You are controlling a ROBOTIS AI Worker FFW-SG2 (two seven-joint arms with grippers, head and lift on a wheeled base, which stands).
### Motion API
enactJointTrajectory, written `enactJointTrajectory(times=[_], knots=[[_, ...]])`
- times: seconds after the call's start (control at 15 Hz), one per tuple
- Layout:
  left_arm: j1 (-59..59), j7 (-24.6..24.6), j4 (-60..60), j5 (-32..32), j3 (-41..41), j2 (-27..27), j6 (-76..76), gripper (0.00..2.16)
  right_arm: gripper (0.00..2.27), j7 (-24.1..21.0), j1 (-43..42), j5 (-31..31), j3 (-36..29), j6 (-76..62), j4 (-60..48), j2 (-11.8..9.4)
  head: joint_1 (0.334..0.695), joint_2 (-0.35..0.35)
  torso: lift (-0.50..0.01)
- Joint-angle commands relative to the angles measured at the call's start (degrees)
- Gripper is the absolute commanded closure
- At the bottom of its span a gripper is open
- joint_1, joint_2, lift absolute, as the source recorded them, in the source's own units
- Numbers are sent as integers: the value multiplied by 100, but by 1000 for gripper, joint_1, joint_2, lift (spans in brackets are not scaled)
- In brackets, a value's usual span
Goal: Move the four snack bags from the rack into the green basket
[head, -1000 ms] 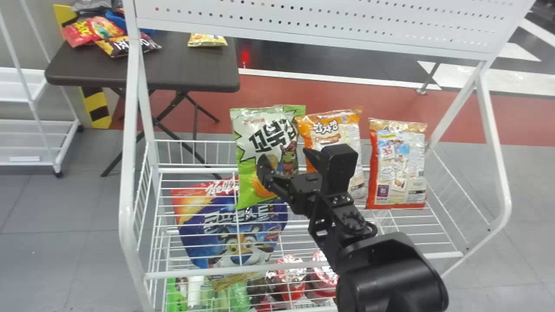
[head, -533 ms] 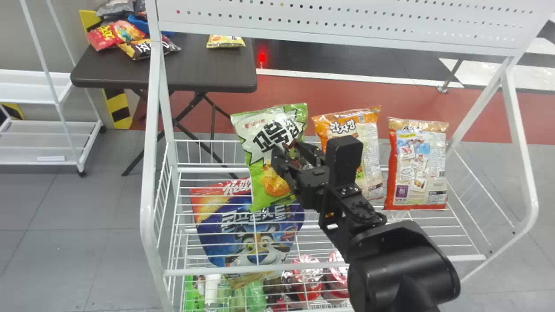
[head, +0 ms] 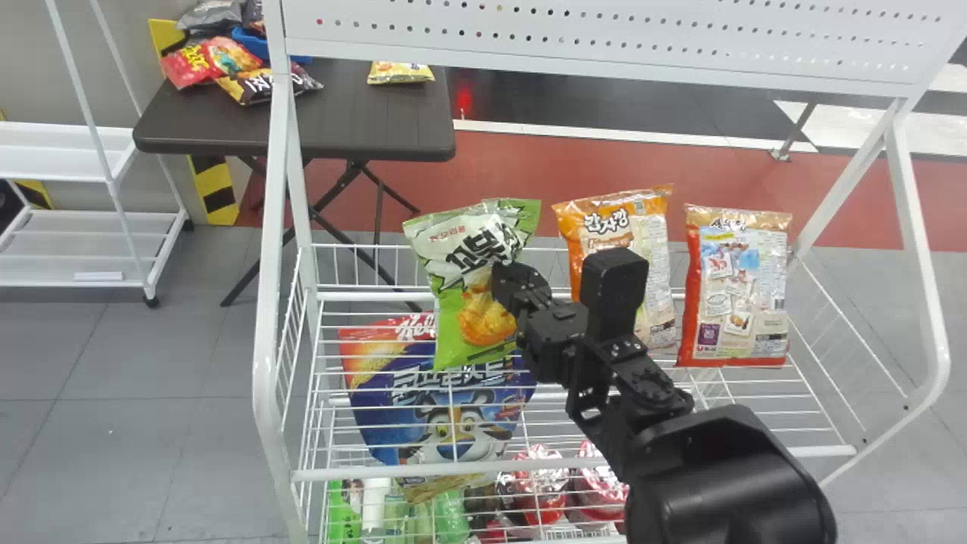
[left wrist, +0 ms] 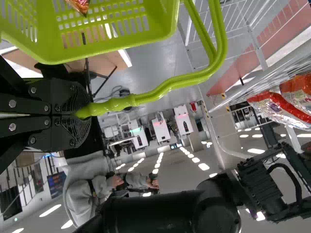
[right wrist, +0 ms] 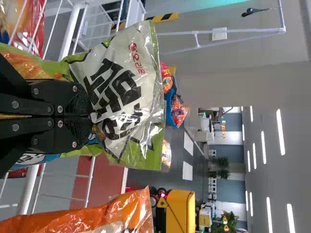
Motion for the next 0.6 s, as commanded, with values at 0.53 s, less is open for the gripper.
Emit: enactJointTrajectory(times=[0.53], knots=[[106,14,-65,-61,-9,-84,-18,1848,2132,757,3300,-550,-904,3473,-4120,-134,695,-259,0]])
